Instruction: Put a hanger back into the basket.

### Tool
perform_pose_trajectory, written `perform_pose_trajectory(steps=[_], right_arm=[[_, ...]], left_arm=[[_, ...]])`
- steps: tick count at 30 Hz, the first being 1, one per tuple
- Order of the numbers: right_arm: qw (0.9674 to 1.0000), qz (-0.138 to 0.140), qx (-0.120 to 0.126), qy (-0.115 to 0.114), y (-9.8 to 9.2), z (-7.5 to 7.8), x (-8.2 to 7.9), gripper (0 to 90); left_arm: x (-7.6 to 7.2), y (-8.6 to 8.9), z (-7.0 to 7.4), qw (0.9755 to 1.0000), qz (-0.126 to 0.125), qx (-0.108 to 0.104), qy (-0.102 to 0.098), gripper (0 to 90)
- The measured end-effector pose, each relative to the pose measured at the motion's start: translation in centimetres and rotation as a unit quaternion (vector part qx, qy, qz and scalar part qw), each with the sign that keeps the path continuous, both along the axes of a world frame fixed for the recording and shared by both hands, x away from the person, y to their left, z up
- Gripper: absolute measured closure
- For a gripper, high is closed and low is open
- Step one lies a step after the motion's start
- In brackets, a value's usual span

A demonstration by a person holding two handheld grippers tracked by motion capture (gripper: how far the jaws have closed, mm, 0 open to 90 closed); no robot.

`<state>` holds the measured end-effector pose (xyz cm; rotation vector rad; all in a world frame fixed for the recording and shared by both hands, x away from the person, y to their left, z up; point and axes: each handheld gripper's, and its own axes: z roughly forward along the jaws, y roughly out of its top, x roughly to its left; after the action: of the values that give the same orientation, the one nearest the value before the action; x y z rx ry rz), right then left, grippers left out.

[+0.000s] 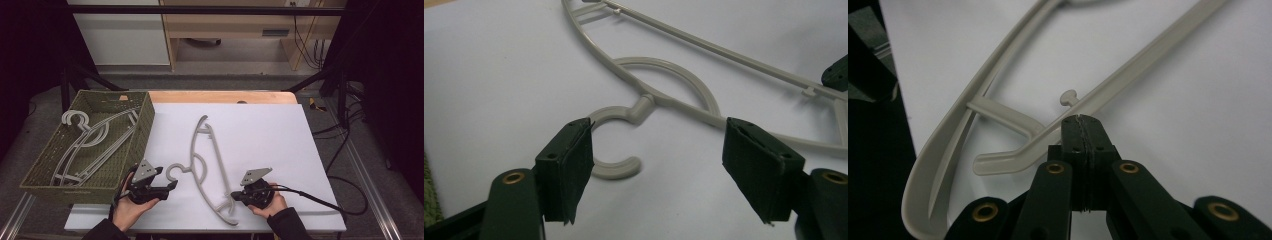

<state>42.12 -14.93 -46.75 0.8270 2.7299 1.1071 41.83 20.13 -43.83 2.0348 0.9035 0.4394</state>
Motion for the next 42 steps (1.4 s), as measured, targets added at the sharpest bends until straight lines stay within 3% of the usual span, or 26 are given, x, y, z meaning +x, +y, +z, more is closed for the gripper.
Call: perform_pose_trajectory(steps=[6,10,12,17,20,23,29,35,42], right_arm=[[0.9995,0.024,0.018,-0.009,2.5,-0.2,-0.4,89.4],[0.9990,0.032,0.031,-0.003,3.6,-0.1,-0.4,88.6],[0.9982,0.035,0.049,0.000,3.9,-0.2,-0.2,87.5],[0.9990,0.013,0.036,-0.024,3.6,0.2,-0.1,77.5],[0.9984,-0.003,0.041,-0.039,2.8,0.7,0.0,71.6],[0.9963,-0.042,0.056,-0.051,1.4,1.5,0.3,65.0],[0.9920,-0.079,0.070,-0.070,-0.7,2.3,0.8,55.5],[0.9899,-0.093,0.072,-0.080,-1.3,2.8,0.9,49.5],[0.9933,-0.081,0.064,-0.052,-0.7,2.0,1.0,46.8]], left_arm=[[0.2,-0.7,-0.5,0.9999,-0.002,0.000,0.014,27.0],[0.3,-1.5,-0.8,0.9998,-0.005,0.004,0.021,26.4],[0.3,-1.9,-1.0,0.9996,-0.008,0.007,0.026,25.8],[0.5,-3.1,-1.5,0.9987,-0.001,0.011,0.050,24.9],[0.6,-3.9,-2.1,0.9974,0.010,0.023,0.067,25.0],[0.9,-4.6,-2.8,0.9958,0.017,0.029,0.085,25.0],[1.6,-5.8,-3.6,0.9936,0.013,0.029,0.108,25.8],[1.1,-7.3,-3.8,0.9935,0.022,0.085,0.072,32.1],[1.8,-7.8,-3.5,0.9931,0.017,0.087,0.077,42.7]])
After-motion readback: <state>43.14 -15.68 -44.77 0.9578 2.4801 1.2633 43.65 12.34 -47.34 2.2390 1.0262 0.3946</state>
